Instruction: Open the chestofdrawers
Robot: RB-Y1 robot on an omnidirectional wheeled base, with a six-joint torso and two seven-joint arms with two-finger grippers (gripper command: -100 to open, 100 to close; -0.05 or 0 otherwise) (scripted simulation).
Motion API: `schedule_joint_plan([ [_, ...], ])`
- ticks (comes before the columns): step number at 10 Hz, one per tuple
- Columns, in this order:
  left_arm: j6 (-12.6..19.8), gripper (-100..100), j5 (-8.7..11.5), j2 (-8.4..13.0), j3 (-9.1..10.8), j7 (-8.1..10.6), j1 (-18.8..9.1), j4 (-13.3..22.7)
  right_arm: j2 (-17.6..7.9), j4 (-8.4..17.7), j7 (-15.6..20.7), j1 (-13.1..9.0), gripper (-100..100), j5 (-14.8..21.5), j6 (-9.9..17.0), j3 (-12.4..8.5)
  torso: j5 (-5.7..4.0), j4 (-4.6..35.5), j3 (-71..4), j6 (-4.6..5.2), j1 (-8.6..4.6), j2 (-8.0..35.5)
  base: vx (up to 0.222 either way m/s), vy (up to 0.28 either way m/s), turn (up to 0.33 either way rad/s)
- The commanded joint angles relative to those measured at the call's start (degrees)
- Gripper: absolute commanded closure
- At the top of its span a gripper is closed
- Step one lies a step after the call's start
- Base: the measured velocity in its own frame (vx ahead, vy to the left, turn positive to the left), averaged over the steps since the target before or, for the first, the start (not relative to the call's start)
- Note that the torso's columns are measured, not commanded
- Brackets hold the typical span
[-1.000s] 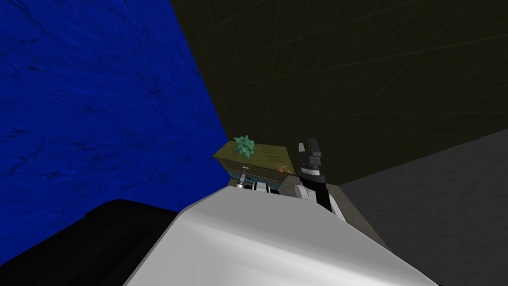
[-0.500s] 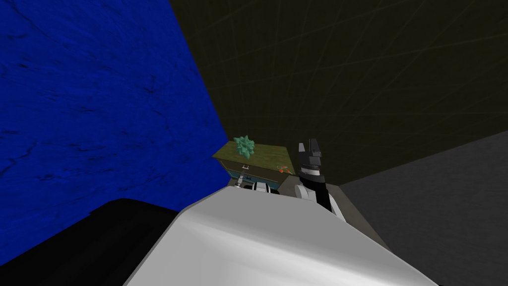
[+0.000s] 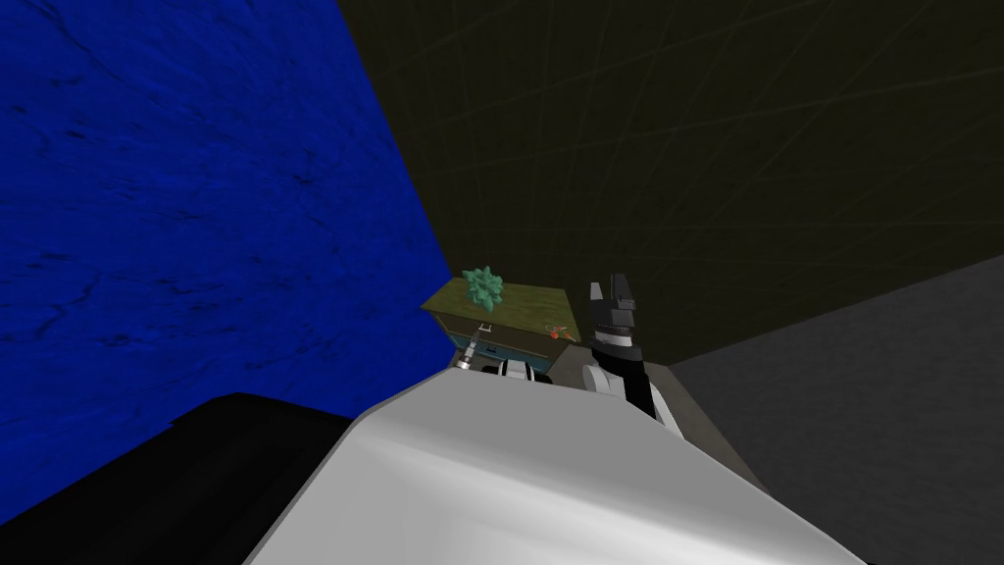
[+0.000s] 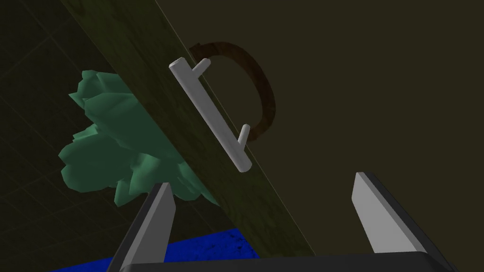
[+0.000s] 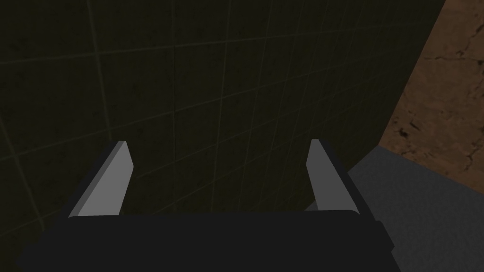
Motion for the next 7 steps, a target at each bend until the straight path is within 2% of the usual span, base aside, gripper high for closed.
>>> schedule_joint_plan([
  [1, 2.55, -100, 0.16, -0.29, 0.32, -0.14, -2.52, 0.08, 0.0, 0.0, 0.0, 0.0, 0, 0.0, 0.0, 0.0, 0.0, -0.01, -0.01, 0.0, -0.02, -0.04, -0.063, -0.05, 0.022],
  [3, 4.49, -100, 0.24, 0.1, 0.48, -0.09, -3.69, -0.71, 0.0, 0.0, 0.0, 0.0, 0, 0.0, 0.0, 0.0, 0.01, -0.03, -0.06, -0.01, 0.07, -0.1, -0.062, -0.037, 0.016],
  [4, 5.58, -100, 0.28, -1.75, 0.56, -0.06, -4.34, -1.15, 0.0, 0.0, 0.0, 0.0, 0, 0.0, 0.0, 0.0, 0.02, -0.03, -0.07, -0.01, 0.1, -0.12, -0.062, -0.042, 0.02],
  [7, 6.19, -100, 0.3, -4.65, 0.61, -0.04, -4.71, -1.4, 0.0, 0.0, 0.0, 0.01, 0, 0.0, 0.0, 0.0, 0.02, -0.05, -0.11, -0.01, 0.12, -0.19, -0.025, -0.018, 0.005],
])
